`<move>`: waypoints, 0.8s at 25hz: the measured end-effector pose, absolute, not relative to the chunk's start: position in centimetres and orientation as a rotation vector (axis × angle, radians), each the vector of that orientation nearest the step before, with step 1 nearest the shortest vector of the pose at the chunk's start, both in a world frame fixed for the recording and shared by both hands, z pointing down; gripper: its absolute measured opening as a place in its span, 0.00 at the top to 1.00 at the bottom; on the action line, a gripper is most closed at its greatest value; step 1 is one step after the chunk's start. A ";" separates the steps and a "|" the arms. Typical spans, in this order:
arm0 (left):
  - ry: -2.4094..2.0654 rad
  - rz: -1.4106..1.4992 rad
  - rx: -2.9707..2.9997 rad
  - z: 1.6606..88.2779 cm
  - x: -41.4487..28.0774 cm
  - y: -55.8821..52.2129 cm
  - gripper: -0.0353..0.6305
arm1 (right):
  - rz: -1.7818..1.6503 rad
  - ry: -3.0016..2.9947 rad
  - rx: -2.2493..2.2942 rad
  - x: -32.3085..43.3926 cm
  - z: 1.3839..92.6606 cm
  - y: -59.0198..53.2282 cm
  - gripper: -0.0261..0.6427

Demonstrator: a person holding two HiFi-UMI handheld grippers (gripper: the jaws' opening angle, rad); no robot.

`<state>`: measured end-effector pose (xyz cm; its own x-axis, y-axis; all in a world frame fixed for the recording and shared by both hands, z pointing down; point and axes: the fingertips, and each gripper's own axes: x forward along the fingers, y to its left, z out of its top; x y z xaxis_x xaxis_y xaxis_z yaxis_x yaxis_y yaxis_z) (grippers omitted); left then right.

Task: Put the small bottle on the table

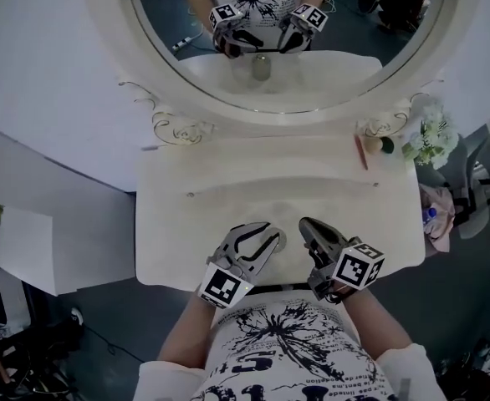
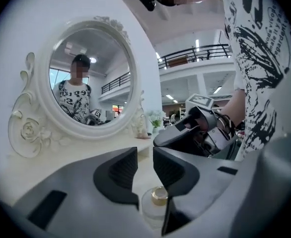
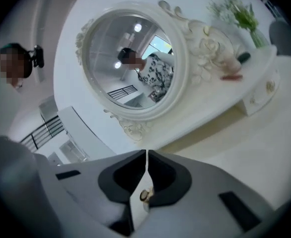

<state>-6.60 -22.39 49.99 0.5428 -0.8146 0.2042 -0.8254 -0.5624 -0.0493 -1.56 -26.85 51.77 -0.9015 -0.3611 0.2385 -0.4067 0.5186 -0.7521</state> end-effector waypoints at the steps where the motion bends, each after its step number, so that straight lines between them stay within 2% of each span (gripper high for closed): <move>1: -1.478 0.290 2.721 49.2 -6.9 -22.5 0.79 | 1.260 -2.738 0.721 -1.5 50.9 -27.1 0.92; 3: -1.548 0.250 2.742 47.6 -7.4 -22.8 0.87 | 1.072 -2.820 0.767 -1.6 49.0 -27.3 0.92; 5: -1.600 0.251 2.711 47.1 -8.2 -23.0 0.91 | 0.905 -2.880 0.780 -1.9 47.3 -27.4 0.92; 14: -1.652 0.174 2.586 46.0 -11.4 -22.8 0.92 | 0.223 -2.942 0.839 -2.5 43.4 -26.9 0.94; 20: -1.705 0.135 2.581 44.5 -12.5 -22.5 0.92 | -0.008 -2.905 0.799 -3.4 43.2 -26.0 0.94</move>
<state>-12.46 -22.51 44.55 0.3897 -0.9158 0.0976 -0.9197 -0.3925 -0.0100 -3.37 -26.02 43.23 -0.8516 -0.5098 0.1219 -0.5091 0.8598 0.0393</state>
